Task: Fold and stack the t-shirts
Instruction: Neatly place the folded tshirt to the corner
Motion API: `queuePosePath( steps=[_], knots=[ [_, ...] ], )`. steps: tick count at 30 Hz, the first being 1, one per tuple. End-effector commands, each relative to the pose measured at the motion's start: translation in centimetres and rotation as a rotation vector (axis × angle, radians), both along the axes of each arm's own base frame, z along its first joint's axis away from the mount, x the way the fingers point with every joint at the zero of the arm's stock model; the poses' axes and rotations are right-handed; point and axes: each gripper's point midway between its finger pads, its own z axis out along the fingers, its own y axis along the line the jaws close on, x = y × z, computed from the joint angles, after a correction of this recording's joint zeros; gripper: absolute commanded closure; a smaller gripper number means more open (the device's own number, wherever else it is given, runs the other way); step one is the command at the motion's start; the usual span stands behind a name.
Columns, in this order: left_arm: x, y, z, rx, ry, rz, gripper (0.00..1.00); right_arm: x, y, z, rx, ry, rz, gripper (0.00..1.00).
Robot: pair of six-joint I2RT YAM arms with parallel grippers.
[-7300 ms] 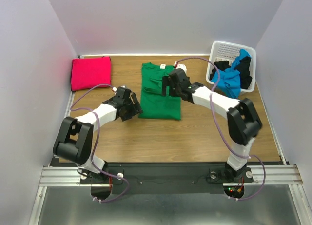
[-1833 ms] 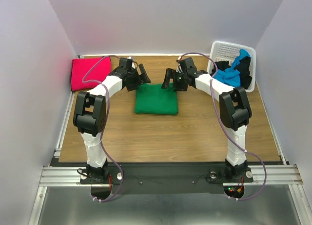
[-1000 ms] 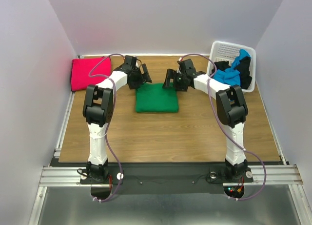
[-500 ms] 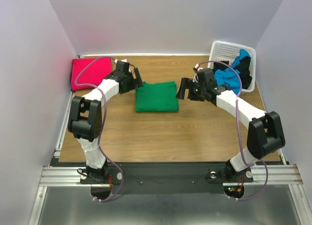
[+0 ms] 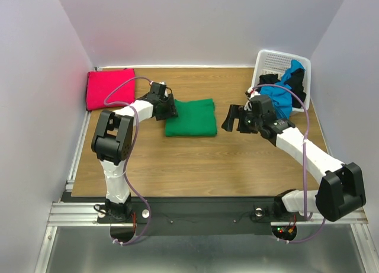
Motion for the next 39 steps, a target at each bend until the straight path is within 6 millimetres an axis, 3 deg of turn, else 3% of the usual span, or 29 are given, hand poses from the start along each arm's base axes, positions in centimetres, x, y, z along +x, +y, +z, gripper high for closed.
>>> queuePosePath(
  steps=[1,4,6,7,8,9,11,12,16,18,20,21,23,24,25,26,28,32,39],
  knots=[
    [-2.7,-0.6,-3.1,0.039,0.093,-0.021,0.48,0.5,-0.6,1.2,0.000,-0.056,-0.032,0.00],
    [-2.8,-0.6,-3.4,0.075,0.095,-0.015,0.64,0.5,-0.9,1.0,-0.007,-0.057,-0.038,0.00],
    [-2.7,-1.0,-3.3,0.102,0.094,-0.026,0.96,0.4,-0.9,0.9,-0.010,-0.055,-0.038,0.00],
    [-2.8,-0.6,-3.8,0.140,0.110,-0.017,1.00,0.3,-1.0,0.8,-0.012,-0.054,-0.041,0.00],
    [-2.6,-0.7,-3.6,0.153,0.108,-0.022,1.00,0.3,-1.1,0.6,-0.018,-0.052,-0.044,0.00],
    [-1.2,-0.3,-2.6,0.191,0.068,-0.007,1.00,0.3,-1.1,0.5,-0.021,-0.050,-0.046,0.00],
    [0.3,1.7,-1.5,0.305,0.021,0.037,1.00,0.2,-1.4,0.0,-0.035,-0.045,-0.051,0.00],
    [2.1,3.4,0.4,0.409,-0.052,0.079,1.00,0.2,-1.7,-0.1,-0.043,-0.047,-0.061,0.00],
    [5.8,6.8,5.4,0.629,-0.188,0.112,1.00,-0.1,-2.3,-1.2,-0.066,-0.031,-0.080,0.00],
    [7.6,8.2,8.3,0.696,-0.236,0.121,1.00,-0.3,-2.6,-1.8,-0.080,-0.022,-0.093,0.00],
    [9.0,9.3,9.6,0.723,-0.263,0.131,1.00,-0.3,-2.8,-2.1,-0.089,-0.017,-0.101,0.00],
    [10.3,9.7,11.6,0.726,-0.302,0.138,1.00,-0.4,-3.0,-2.4,-0.101,-0.013,-0.110,0.00],
    [11.6,11.4,11.9,0.743,-0.296,0.156,1.00,-0.4,-3.2,-2.6,-0.107,-0.011,-0.112,0.00],
    [12.8,11.6,13.7,0.731,-0.331,0.176,1.00,-0.4,-3.4,-2.7,-0.115,-0.013,-0.119,0.00],
    [13.5,12.9,13.3,0.758,-0.316,0.180,1.00,-0.3,-3.6,-2.7,-0.126,-0.016,-0.130,0.00],
    [14.2,13.5,14.9,0.783,-0.334,0.183,1.00,-0.2,-3.8,-2.8,-0.131,-0.018,-0.138,0.00],
    [14.6,15.3,15.2,0.864,-0.316,0.217,1.00,-0.2,-4.0,-3.0,-0.138,-0.016,-0.142,0.00],
    [15.1,19.4,18.2,0.973,-0.333,0.288,1.00,-0.3,-4.7,-3.4,-0.163,-0.016,-0.171,0.00],
    [15.5,23.6,22.5,1.020,-0.395,0.326,1.00,-0.4,-5.1,-4.1,-0.181,-0.004,-0.187,0.00]
  ],
)
